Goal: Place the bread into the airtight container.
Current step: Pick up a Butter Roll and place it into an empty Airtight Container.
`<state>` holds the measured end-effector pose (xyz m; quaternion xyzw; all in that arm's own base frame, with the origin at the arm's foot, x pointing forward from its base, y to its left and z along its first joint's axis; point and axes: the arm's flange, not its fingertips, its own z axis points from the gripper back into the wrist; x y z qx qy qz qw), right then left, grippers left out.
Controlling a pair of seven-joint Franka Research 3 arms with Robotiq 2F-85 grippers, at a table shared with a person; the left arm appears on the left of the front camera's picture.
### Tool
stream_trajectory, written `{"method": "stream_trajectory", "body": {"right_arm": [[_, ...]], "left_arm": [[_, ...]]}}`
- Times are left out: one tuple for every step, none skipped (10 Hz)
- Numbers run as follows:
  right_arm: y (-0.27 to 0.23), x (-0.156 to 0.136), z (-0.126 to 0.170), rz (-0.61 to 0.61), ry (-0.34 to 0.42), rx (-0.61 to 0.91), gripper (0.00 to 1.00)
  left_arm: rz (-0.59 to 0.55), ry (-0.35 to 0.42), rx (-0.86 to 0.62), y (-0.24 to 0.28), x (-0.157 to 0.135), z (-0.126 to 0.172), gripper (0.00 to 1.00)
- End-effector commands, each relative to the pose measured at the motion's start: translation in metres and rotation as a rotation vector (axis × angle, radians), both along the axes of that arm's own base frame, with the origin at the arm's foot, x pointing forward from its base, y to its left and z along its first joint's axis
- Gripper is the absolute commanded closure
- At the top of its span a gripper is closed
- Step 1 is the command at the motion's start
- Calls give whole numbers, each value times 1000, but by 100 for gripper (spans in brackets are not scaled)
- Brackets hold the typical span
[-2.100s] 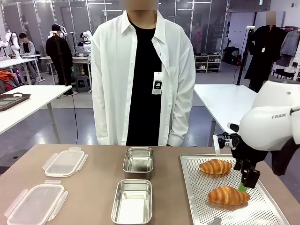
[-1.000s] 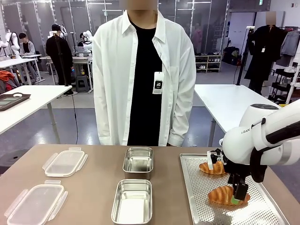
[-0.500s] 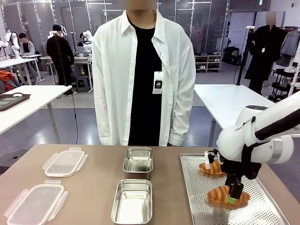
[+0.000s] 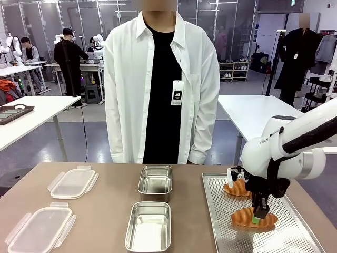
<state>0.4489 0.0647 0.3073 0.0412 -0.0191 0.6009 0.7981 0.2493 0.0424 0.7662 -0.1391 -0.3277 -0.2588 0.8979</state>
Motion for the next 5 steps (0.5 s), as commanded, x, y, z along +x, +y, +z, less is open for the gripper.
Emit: {"method": "stream_trajectory", "body": {"right_arm": [[4,-5,16,9,-1,29,100],[9,-10,35,13,-19,35,100],[15,-16,56,10,-26,40,100],[28,-24,83,2,-43,41,100],[41,-31,105,-40,-91,56,100]], "left_arm": [[-14,-7,9,-1,0,2,0],[-14,-7,9,-1,0,2,0],[-14,-7,9,-1,0,2,0],[-14,-7,9,-1,0,2,0],[-14,-7,9,-1,0,2,0]]}}
